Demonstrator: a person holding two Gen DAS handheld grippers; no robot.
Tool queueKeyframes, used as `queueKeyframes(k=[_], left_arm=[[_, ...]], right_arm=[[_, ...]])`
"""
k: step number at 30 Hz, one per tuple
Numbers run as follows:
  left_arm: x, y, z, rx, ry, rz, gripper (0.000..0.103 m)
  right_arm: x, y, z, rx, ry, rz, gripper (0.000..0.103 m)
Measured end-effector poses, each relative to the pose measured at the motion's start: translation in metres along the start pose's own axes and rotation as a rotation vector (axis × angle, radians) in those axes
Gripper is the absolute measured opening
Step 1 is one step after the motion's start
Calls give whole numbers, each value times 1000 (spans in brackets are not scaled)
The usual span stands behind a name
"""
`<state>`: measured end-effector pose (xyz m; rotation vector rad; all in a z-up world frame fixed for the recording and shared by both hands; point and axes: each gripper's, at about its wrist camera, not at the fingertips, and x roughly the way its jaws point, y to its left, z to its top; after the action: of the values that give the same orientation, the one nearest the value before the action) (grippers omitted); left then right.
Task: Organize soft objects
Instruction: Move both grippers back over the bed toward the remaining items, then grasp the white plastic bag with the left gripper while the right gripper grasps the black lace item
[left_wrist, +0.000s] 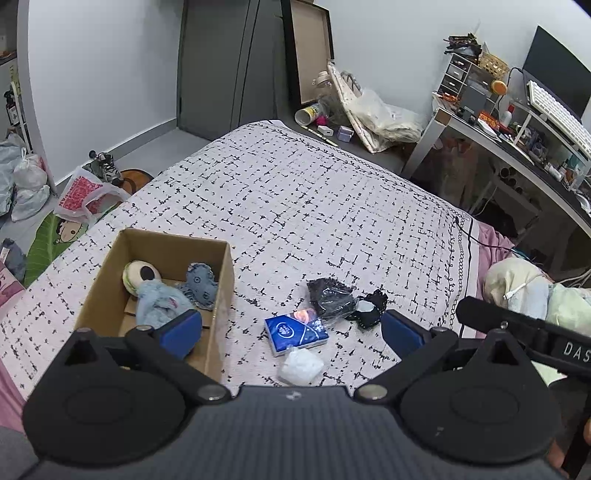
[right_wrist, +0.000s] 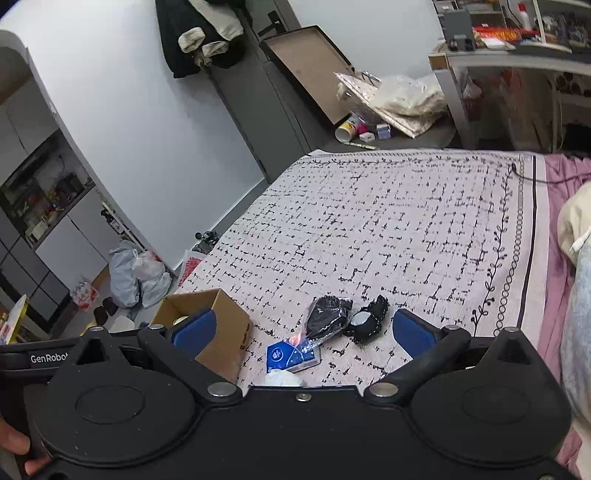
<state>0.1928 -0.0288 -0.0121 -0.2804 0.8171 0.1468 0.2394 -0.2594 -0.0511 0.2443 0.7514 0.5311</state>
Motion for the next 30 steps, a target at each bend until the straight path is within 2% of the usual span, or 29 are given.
queueKeyframes(k=[9, 17, 26, 30], left_arm=[[25, -11, -7, -55, 14, -2, 102], [53, -8, -20, -161, 49, 20, 100], [88, -9, -39, -243, 95, 68, 99], [103, -11, -45, -237, 111, 89, 96]], right_arm=[[20, -29, -7, 94, 47, -8, 103], [38, -42, -8, 109, 82, -15, 100], [67, -56, -5, 128, 123, -17, 87], [80, -64, -8, 154, 143, -18, 82]])
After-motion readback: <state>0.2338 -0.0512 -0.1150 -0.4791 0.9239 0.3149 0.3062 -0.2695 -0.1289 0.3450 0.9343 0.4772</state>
